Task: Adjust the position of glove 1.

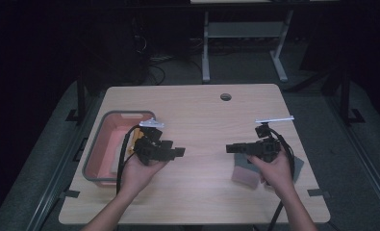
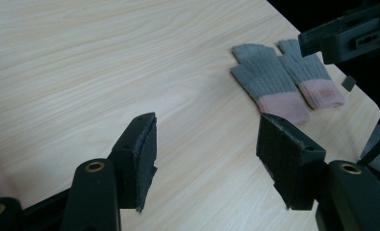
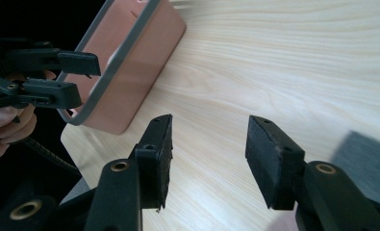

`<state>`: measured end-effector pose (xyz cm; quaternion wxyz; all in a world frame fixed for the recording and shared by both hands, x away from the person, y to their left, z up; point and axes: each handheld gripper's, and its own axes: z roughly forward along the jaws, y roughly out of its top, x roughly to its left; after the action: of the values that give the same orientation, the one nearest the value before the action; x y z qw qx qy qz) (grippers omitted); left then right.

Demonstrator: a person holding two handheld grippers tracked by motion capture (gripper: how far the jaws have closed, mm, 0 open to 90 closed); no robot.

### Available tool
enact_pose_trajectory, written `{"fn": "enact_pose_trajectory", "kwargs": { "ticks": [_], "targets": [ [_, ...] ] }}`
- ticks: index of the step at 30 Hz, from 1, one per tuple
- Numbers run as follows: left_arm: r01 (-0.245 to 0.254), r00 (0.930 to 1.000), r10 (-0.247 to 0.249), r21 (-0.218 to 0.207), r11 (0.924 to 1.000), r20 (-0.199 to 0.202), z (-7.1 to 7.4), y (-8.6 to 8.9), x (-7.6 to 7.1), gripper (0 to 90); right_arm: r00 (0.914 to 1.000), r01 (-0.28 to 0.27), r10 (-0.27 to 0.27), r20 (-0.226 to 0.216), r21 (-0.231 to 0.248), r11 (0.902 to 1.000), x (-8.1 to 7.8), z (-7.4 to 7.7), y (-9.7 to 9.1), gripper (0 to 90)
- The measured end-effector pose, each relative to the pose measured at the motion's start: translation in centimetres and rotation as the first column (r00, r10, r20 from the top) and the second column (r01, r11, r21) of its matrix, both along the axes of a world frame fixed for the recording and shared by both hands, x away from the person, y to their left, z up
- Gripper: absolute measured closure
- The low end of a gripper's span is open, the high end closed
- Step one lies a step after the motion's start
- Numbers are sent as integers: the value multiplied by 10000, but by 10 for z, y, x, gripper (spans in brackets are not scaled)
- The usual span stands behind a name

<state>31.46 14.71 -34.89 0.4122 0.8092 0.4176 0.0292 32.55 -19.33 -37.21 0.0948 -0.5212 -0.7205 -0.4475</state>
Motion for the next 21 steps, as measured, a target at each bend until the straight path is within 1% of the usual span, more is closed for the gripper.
{"fn": "enact_pose_trajectory", "kwargs": {
  "ticks": [1, 2, 3, 4, 5, 7, 8, 10, 13, 14, 15, 16, 17, 18, 19, 20, 21],
  "targets": [
    [68, 10000, -68, -9, 10000, -34, -1, -4, 0, 389, 10000, 37, -37, -80, 37, 10000, -1, -1, -3, 514],
    [110, 9999, -110, 73, 9999, -38, -2, -7, 0, 383, 9999, 61, -61, -132, 23, 10000, -2, -3, -7, 514],
    [186, 9998, -186, 110, 9998, -19, -3, -10, 1, 377, 9998, 145, -145, -119, -53, 9999, -3, -4, -11, 514],
    [229, 9997, -229, 52, 9997, -57, -5, -13, 1, 376, 9997, 252, -253, -65, -174, 9995, -4, -5, -14, 514],
    [254, 9996, -255, -35, 9997, -85, -6, -18, 1, 371, 9994, 329, -330, -97, -152, 9993, -5, -6, -18, 514],
    [400, 9992, -400, 60, 9992, -10, -8, -24, 1, 360, 9988, 467, -469, -108, -174, 9988, -6, -9, -25, 505],
    [453, 9990, -453, 44, 9990, -1, -9, -27, 1, 356, 9987, 513, -514, -67, -232, 9984, -7, -10, -28, 499],
    [524, 9986, -524, -39, 9986, -34, -12, -33, 1, 353, 9979, 637, -641, -126, -271, 9976, -7, -13, -32, 493],
    [716, 9974, -716, 28, 9974, -47, -16, -43, 1, 339, 9973, 718, -727, -125, -602, 9956, -8, -18, -39, 471],
    [752, 9972, -752, 17, 9972, -57, -17, -46, 1, 339, 9969, 788, -791, -22, -644, 9948, -8, -21, -41, 463],
    [755, 9971, -755, 1, 9971, -83, -19, -49, 1, 339, 9963, 851, -856, -43, -715, 9938, -9, -23, -44, 456],
    [826, 9965, -826, -31, 9966, -110, -20, -51, 1, 339, 9953, 959, -968, -102, -679, 9931, -11, -26, -46, 453],
    [932, 9956, -932, 36, 9956, -114, -21, -53, 2, 339, 9950, 978, -988, -118, -674, 9929, -12, -30, -48, 445],
    [876, 9961, -876, -3, 9962, -90, -23, -57, 2, 339, 9946, 1016, -1029, -143, -748, 9920, -13, -32, -50, 444],
    [950, 9954, -949, 22, 9955, -108, -24, -60, 2, 339, 9936, 1122, -1128, -47, -727, 9910, -15, -36, -53, 443],
    [1061, 9943, -1059, 77, 9943, -134, -25, -61, 3, 339, 9931, 1142, -1159, -166, -795, 9903, -16, -37, -54, 439],
    [1014, 9948, -1014, 9, 9948, -124, -27, -65, 2, 339, 9935, 1121, -1132, -73, -869, 9899, -16, -39, -55, 438]
  ]
}}
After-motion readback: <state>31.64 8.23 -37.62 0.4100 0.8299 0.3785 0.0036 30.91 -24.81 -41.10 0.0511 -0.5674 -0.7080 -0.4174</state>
